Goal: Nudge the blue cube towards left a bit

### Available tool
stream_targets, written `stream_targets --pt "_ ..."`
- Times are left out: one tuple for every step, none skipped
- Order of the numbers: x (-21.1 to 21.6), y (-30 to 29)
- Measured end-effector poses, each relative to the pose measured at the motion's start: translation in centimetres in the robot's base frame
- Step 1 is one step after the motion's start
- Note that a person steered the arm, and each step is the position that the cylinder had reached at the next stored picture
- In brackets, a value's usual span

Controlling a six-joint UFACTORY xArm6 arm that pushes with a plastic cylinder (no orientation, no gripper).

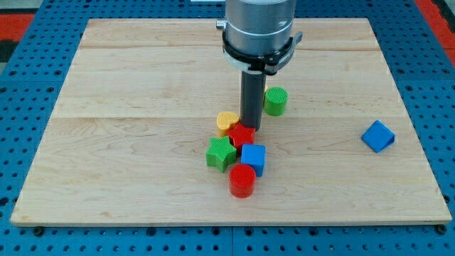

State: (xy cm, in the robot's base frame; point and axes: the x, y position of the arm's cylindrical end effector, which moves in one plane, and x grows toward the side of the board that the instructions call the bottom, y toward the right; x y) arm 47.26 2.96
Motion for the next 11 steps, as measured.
stream_targets --pt "0.2 0.2" --pt "0.7 4.5" --pt "3.6 11.9" --pt "9.4 14.8" --pt "13.9 14.7" --pt "12.9 7.6" --pt "12.6 3.5" --pt "12.3 3.0" --pt "10.9 2.9" --pt "10.0 2.3" --pt "9.4 2.3"
